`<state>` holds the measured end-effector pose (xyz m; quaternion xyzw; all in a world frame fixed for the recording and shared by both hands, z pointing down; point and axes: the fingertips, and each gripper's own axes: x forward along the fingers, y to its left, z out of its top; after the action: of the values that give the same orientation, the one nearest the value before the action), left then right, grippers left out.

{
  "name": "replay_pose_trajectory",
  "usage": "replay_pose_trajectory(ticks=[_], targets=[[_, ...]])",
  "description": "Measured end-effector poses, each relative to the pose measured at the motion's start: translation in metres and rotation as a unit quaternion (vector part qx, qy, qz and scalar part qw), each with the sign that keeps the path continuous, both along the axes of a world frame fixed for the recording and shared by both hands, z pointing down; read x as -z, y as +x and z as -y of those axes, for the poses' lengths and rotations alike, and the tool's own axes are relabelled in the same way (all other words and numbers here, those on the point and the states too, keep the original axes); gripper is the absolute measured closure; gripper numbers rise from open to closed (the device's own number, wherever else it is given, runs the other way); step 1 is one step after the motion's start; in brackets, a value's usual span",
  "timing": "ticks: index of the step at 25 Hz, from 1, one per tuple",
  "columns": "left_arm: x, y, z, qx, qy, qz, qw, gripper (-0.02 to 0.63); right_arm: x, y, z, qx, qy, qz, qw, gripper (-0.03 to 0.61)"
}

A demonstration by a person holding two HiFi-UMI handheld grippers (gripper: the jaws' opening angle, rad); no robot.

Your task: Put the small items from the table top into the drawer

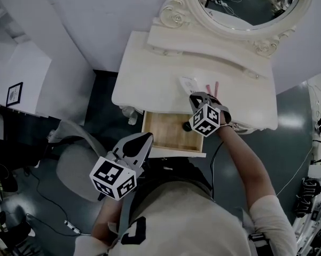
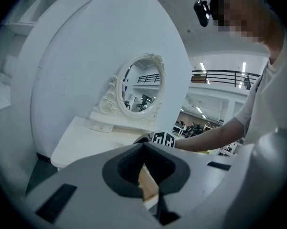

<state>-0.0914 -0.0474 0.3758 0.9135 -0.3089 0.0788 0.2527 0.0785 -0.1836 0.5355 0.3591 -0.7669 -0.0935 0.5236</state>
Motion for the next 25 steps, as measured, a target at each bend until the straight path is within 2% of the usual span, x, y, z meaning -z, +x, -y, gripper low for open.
replay_pose_trajectory(ticks=[6,15,25], targets=[[0.009,0.007,-0.006,0.001,0.011,0.011,0.9999,0.558,0.007,-0.001,-0.012,0.009,0.002,0.017,1.000,0.551],[0.015,0.021,-0.015,0.025,0.020,0.025,0.9992,0.558,0.015,-0.002,-0.027,0.038,0.009,0.036,0.999,0.551],[0.027,0.051,-0.033,0.028,0.037,0.028,0.9985,0.558,0.021,0.013,-0.047,0.064,0.012,0.036,0.997,0.551]])
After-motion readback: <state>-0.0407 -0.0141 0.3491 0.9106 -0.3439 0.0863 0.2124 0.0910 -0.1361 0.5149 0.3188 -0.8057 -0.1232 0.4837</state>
